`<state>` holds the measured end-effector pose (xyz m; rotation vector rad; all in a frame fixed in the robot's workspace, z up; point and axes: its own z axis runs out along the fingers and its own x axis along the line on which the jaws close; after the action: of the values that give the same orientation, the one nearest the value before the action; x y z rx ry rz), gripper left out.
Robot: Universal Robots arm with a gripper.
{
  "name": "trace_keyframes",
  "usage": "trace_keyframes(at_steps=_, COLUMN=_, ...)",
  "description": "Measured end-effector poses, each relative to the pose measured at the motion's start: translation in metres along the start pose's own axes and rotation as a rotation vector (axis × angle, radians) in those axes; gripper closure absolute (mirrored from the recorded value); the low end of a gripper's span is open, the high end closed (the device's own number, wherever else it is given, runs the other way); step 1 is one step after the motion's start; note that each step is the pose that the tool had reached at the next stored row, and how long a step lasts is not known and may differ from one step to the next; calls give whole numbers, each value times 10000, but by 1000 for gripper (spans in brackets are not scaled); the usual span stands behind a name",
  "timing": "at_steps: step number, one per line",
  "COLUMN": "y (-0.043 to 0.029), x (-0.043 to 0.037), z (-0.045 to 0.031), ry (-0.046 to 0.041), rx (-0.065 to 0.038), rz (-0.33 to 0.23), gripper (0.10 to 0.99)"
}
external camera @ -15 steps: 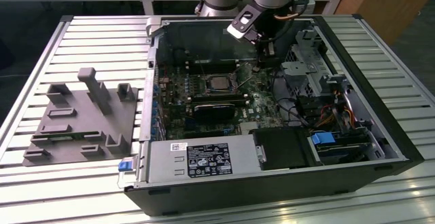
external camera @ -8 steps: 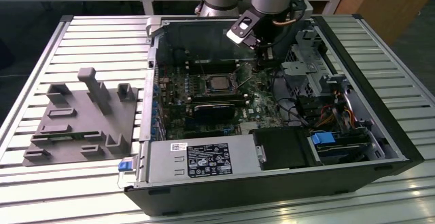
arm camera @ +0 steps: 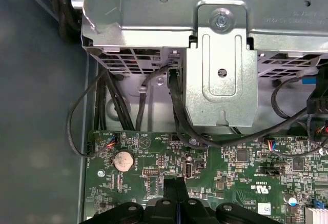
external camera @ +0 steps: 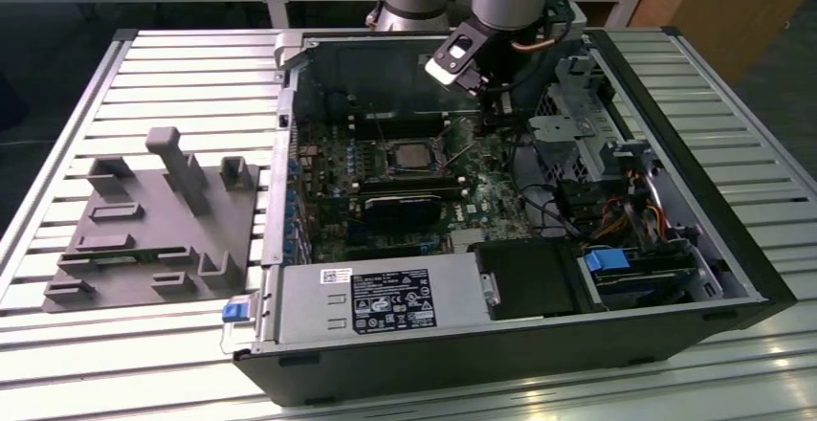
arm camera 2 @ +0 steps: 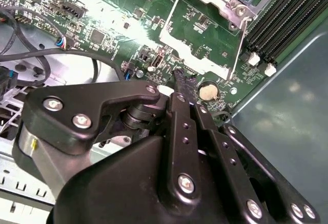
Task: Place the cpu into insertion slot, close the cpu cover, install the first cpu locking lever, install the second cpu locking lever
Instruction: 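Close the cpu cover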
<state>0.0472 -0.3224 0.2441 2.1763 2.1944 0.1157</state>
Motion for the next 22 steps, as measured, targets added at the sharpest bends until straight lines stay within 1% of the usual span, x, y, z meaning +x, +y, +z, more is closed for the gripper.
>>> trace_keyframes(at_steps=1, y=0, x=0, z=0, ry=0, rx=19, rz=-1, gripper=984)
trace_keyframes(at_steps=2, y=1, x=0, z=2, ry=4, rx=98, rz=1, gripper=984)
trace_keyframes(at_steps=3, y=3, x=0, z=3, ry=5, rx=239, rz=5, gripper=984)
trace_keyframes(at_steps=7, y=14, x=0, z=9, ry=8, rx=948, rz=18, gripper=984)
trace_keyframes(at_steps=8, y=14, x=0, z=11, ry=9, rx=1093, rz=21, gripper=984)
trace_keyframes(at_steps=9, y=13, x=-1, z=12, ry=9, rx=1192, rz=23, gripper=984)
trace_keyframes(at_steps=10, y=13, x=-1, z=12, ry=8, rx=1211, rz=23, gripper=984)
trace_keyframes(at_steps=15, y=3, x=0, z=12, ry=10, rx=1215, rz=22, gripper=984)
trace_keyframes(at_steps=22, y=-153, x=1, z=0, ry=9, rx=1174, rz=23, gripper=984)
